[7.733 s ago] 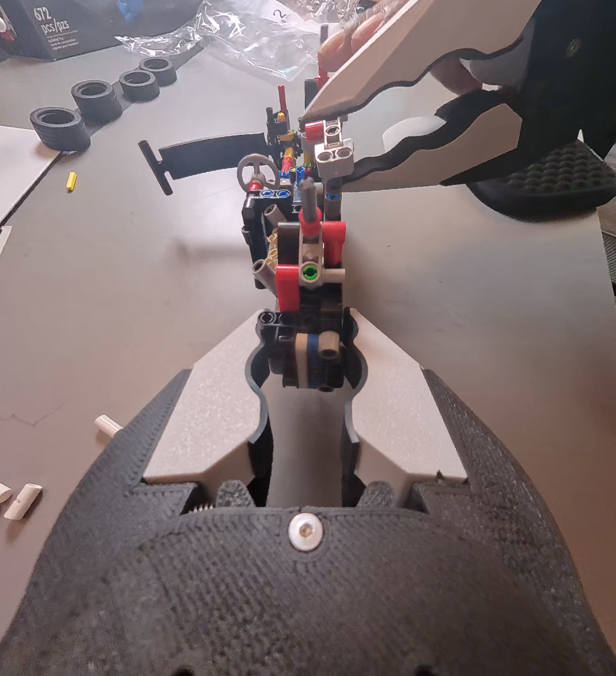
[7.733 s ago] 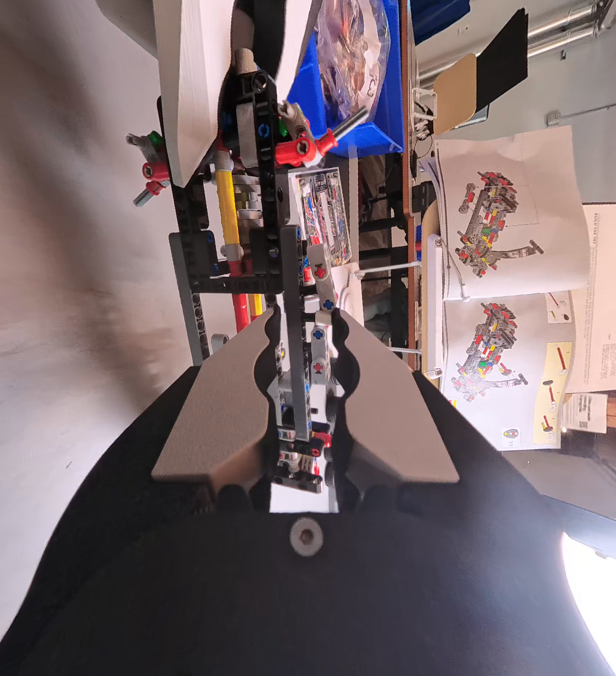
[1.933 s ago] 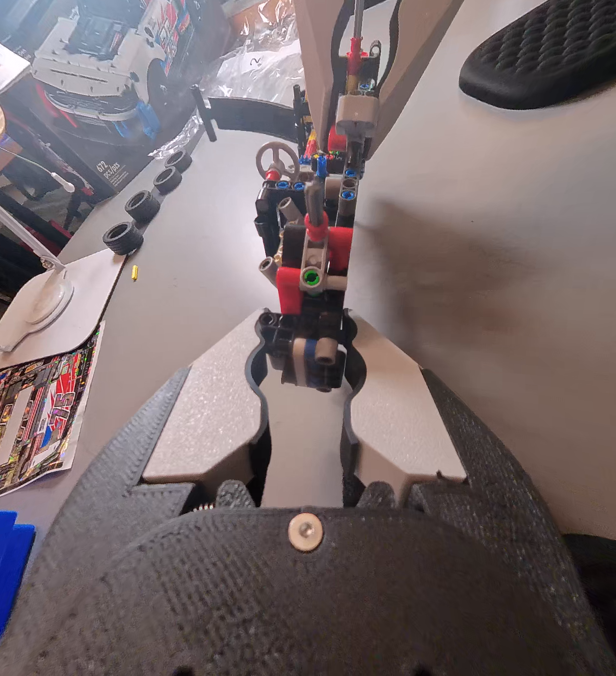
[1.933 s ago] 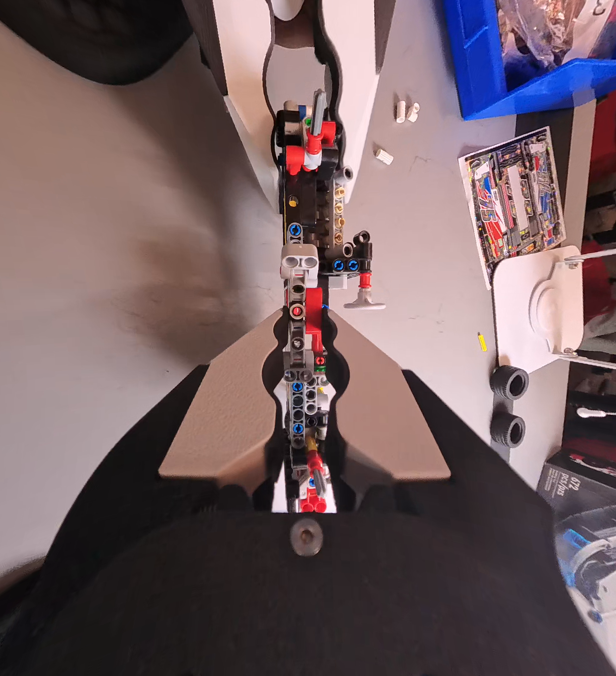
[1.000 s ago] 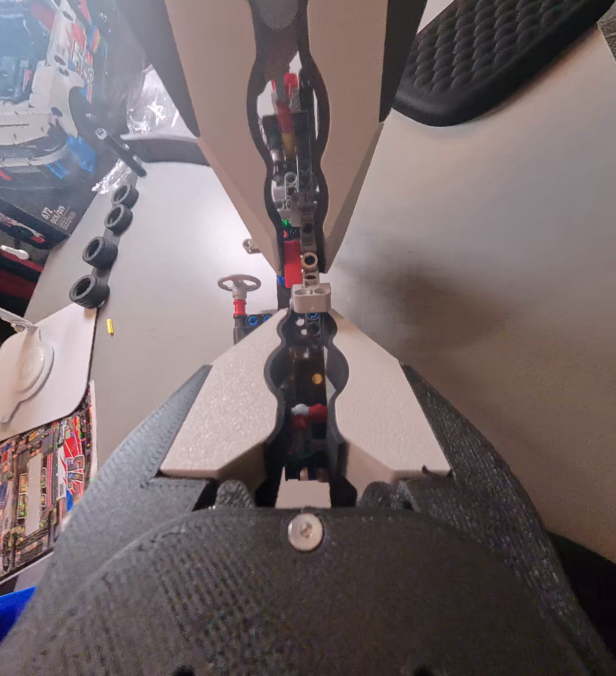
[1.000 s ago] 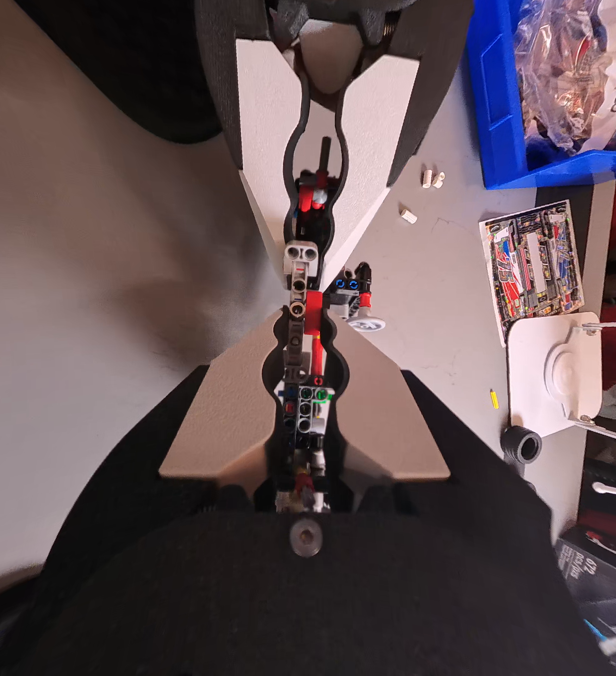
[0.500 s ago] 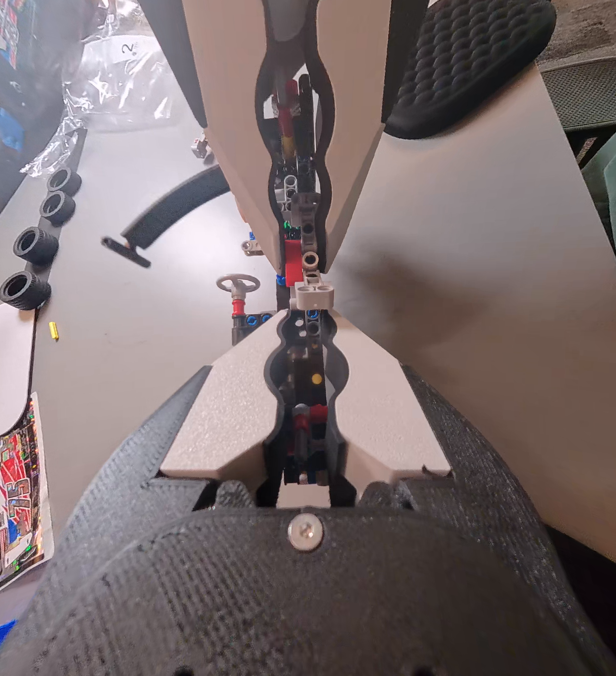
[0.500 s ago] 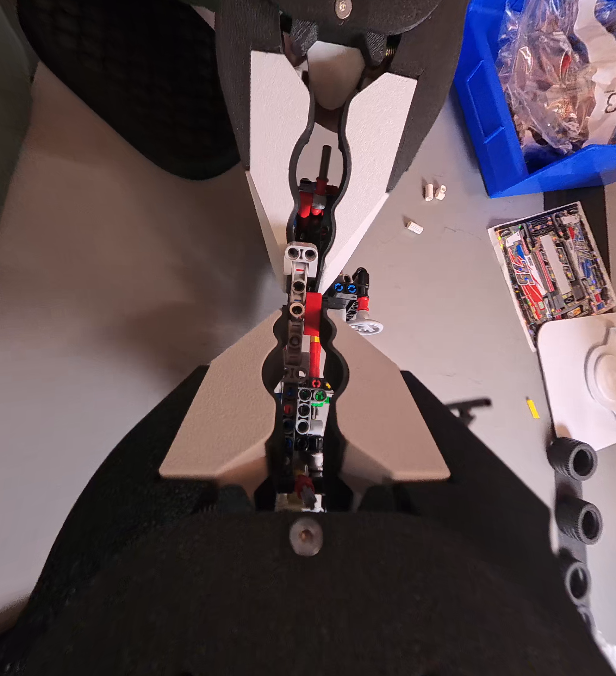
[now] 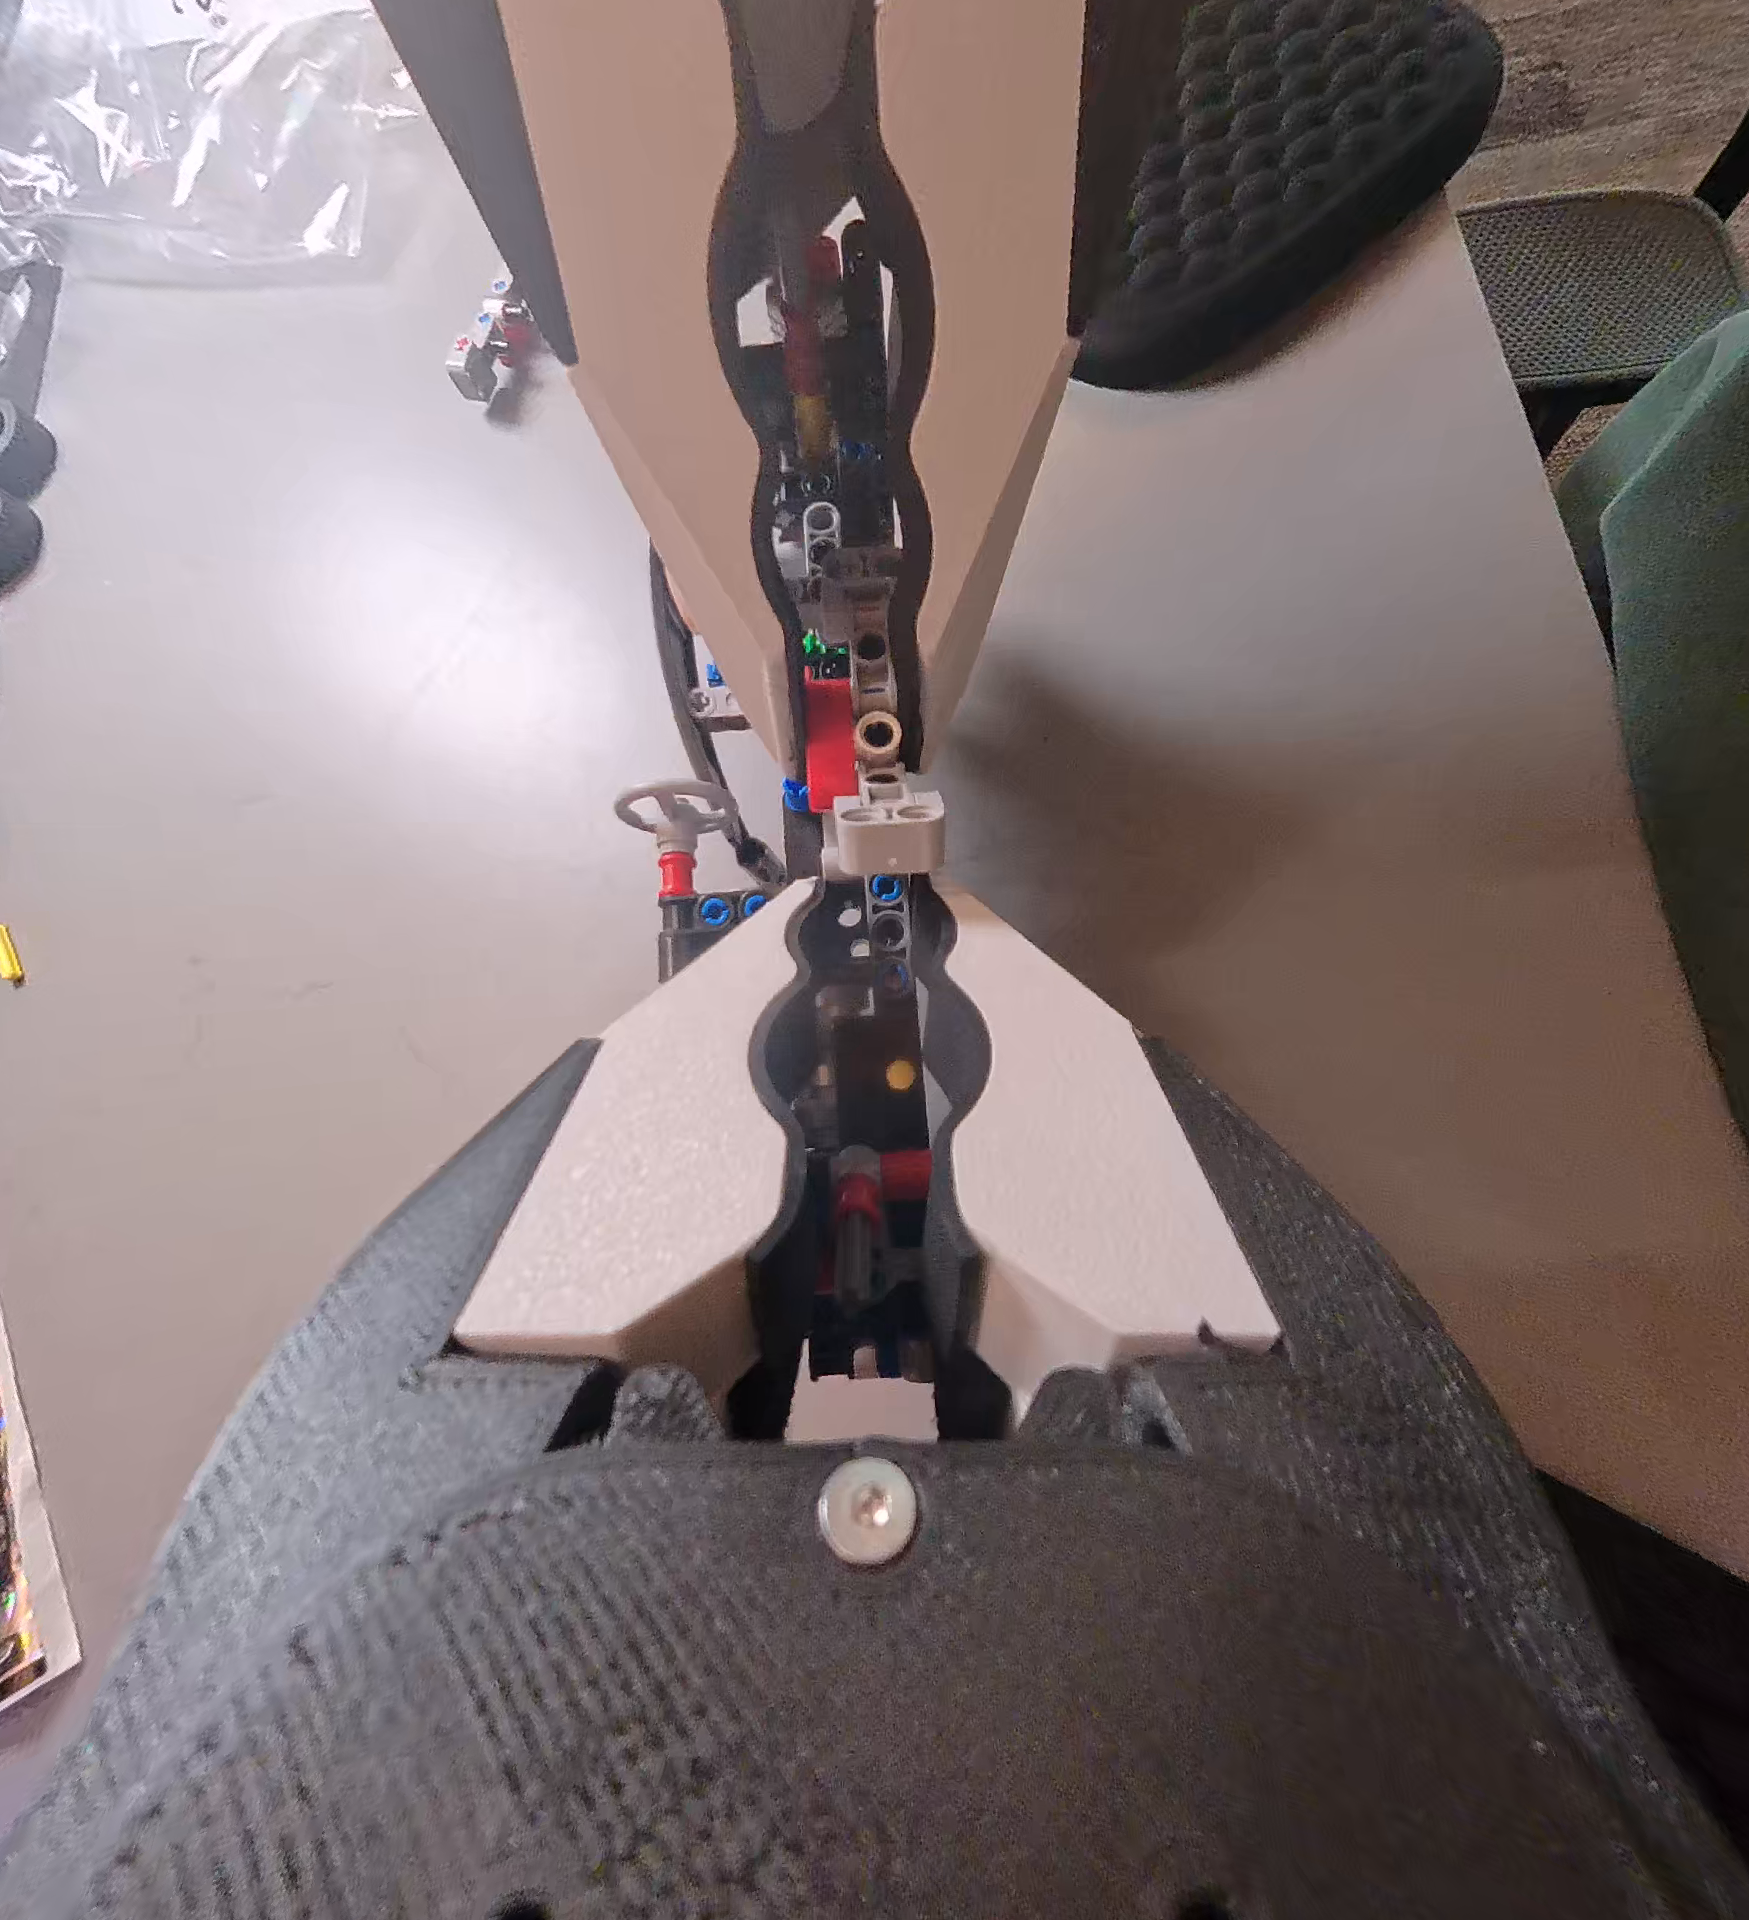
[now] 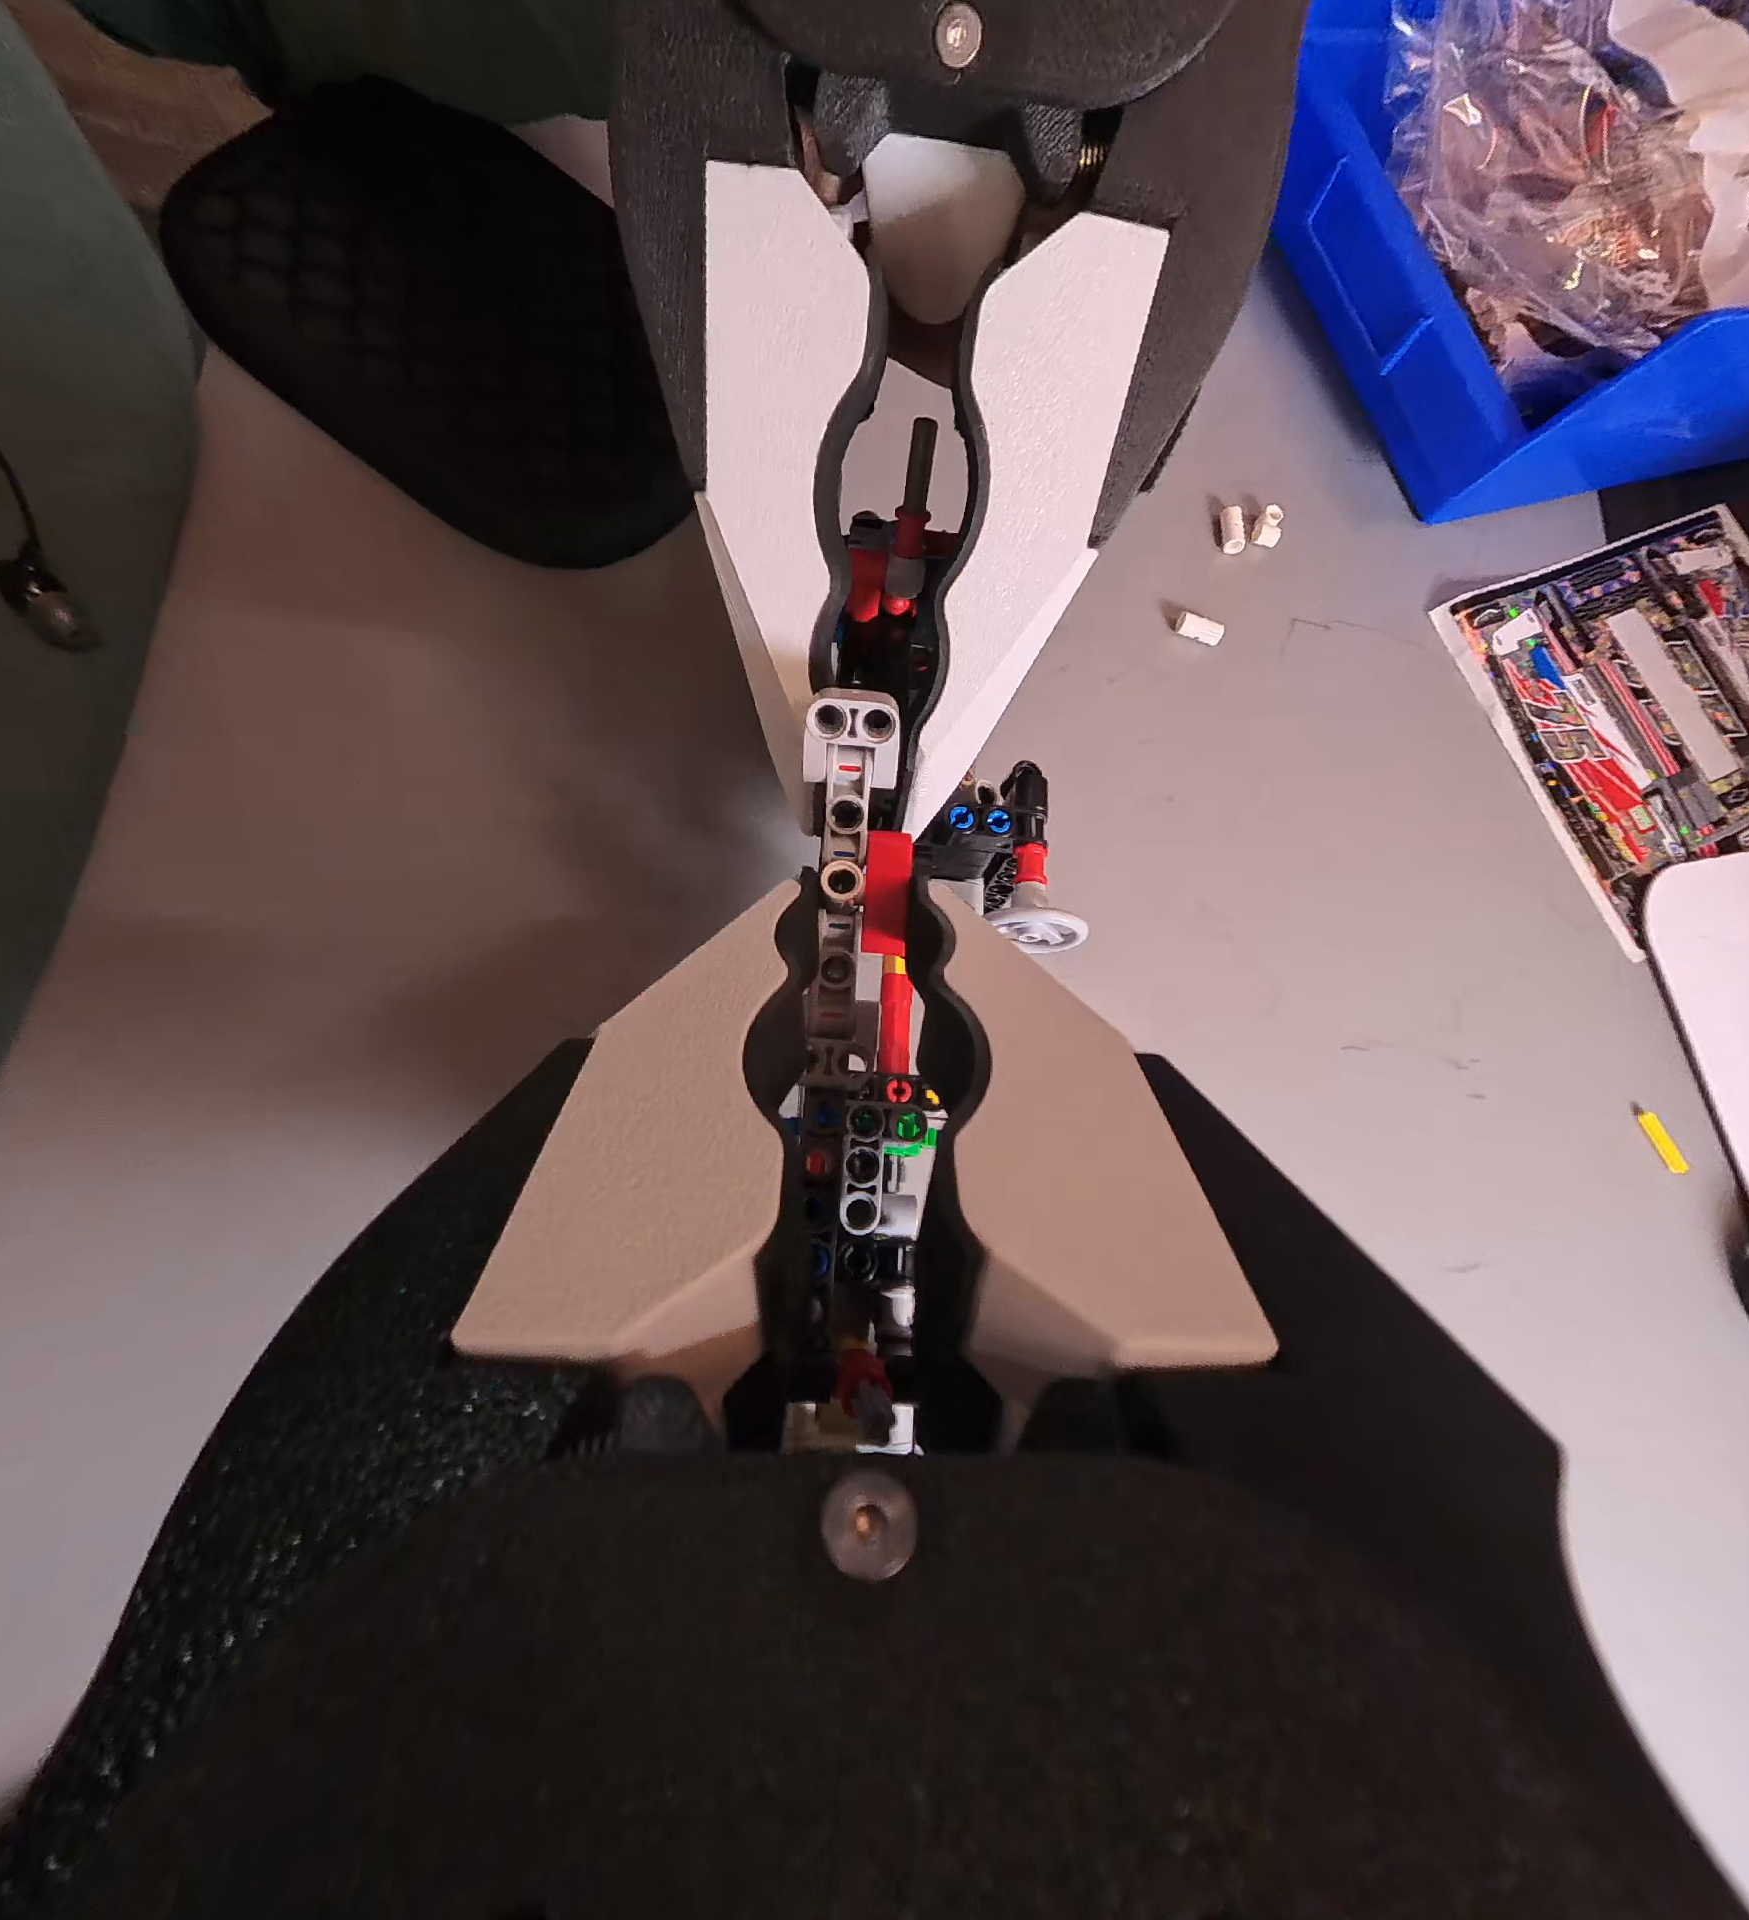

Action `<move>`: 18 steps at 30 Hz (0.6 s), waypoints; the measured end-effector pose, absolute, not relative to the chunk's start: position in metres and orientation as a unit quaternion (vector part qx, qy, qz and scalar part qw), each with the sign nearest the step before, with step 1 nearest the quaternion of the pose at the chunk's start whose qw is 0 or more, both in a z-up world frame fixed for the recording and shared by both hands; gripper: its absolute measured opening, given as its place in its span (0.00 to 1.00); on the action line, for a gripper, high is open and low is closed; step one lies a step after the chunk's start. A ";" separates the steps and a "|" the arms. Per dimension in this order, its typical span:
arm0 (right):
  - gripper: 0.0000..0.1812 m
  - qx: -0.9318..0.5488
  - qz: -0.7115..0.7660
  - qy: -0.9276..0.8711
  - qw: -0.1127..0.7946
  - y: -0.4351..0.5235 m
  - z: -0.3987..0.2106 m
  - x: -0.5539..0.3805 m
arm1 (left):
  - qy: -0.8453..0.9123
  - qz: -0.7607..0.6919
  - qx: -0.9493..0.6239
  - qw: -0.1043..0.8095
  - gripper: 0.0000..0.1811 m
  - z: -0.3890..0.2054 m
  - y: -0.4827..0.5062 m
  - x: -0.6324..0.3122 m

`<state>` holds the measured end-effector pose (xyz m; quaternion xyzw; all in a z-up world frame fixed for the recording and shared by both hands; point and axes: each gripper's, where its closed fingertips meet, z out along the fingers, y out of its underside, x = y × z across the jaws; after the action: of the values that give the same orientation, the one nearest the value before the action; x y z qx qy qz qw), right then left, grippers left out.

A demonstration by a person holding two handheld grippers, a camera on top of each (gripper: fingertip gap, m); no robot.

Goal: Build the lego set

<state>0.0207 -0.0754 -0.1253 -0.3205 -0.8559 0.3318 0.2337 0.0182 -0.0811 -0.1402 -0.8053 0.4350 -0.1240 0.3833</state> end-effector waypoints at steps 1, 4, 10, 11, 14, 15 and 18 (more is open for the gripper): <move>0.08 -0.323 0.335 -0.854 0.233 -0.075 -0.125 0.021 | 0.436 -0.125 -0.805 0.382 0.07 -0.140 -0.081 0.018; 0.08 -0.328 0.341 -0.852 0.226 -0.074 -0.125 0.023 | 0.438 -0.129 -0.804 0.380 0.07 -0.141 -0.080 0.020; 0.08 -0.340 0.358 -0.844 0.210 -0.074 -0.125 0.026 | 0.443 -0.132 -0.805 0.373 0.07 -0.141 -0.080 0.023; 0.08 -0.336 0.395 -0.828 0.214 -0.078 -0.113 0.025 | 0.440 -0.130 -0.806 0.374 0.07 -0.143 -0.079 0.022; 0.08 -0.318 0.360 -0.846 0.229 -0.075 -0.107 0.027 | 0.439 -0.108 -0.808 0.379 0.07 -0.142 -0.076 0.020; 0.08 -0.319 0.355 -0.853 0.212 -0.082 -0.115 0.032 | 0.448 -0.110 -0.805 0.373 0.07 -0.142 -0.079 0.023; 0.08 -0.328 0.404 -0.817 0.249 -0.077 -0.077 0.023 | 0.440 -0.118 -0.809 0.370 0.07 -0.141 -0.075 0.024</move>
<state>0.0225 -0.0771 -0.0771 -0.3281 -0.8171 0.4036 0.2486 0.0239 -0.0745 -0.1411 -0.8093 0.4403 -0.1181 0.3705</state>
